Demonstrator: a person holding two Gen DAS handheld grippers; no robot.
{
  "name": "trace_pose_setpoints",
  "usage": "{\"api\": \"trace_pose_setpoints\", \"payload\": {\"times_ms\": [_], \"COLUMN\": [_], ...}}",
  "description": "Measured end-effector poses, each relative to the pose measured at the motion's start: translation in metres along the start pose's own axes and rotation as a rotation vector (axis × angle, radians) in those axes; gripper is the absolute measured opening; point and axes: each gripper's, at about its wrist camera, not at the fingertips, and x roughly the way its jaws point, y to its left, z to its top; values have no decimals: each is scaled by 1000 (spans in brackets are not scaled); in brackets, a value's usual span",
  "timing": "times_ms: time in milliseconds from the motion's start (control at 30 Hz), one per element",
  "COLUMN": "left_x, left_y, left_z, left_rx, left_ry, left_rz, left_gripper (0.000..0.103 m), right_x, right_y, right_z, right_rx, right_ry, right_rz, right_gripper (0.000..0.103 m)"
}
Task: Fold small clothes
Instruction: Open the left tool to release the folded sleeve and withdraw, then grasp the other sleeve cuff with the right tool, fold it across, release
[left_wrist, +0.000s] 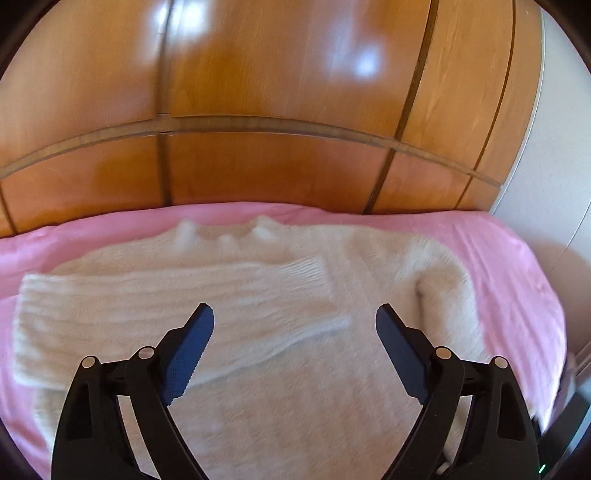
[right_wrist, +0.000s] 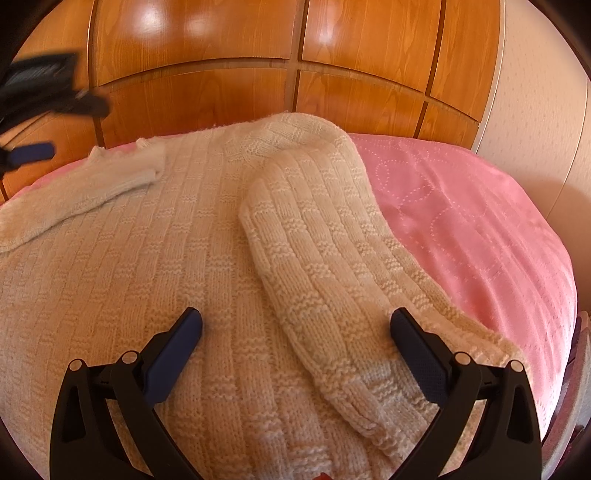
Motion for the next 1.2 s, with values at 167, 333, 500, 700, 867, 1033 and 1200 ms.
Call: {"api": "trace_pose_setpoints", "payload": {"times_ms": [167, 333, 500, 700, 867, 1033, 1200], "left_x": [-24, -34, -66, -60, -48, -44, -45], "left_y": [54, 108, 138, 136, 124, 120, 121], "left_z": [-39, -96, -122, -125, -122, -123, -123], "left_rx": [-119, -184, -327, -311, -251, -219, -223], "left_ry": [-3, 124, 41, 61, 110, 135, 135], "left_rz": [147, 258, 176, 189, 227, 263, 260], "left_gripper": [88, 88, 88, 92, 99, 99, 99], "right_x": [0, 1, 0, -38, -66, -73, -65], "right_y": [-1, 0, -1, -41, -96, -159, -188], "right_z": [0, 0, 0, -8, -23, -43, -68], "right_rx": [0, 1, 6, 164, 258, 411, 517], "right_ry": [-1, 0, -5, -118, -119, -50, 62], "right_rz": [-1, 0, 5, 121, 89, 77, 120], "right_gripper": [101, 101, 101, 101, 101, 99, 83]}}
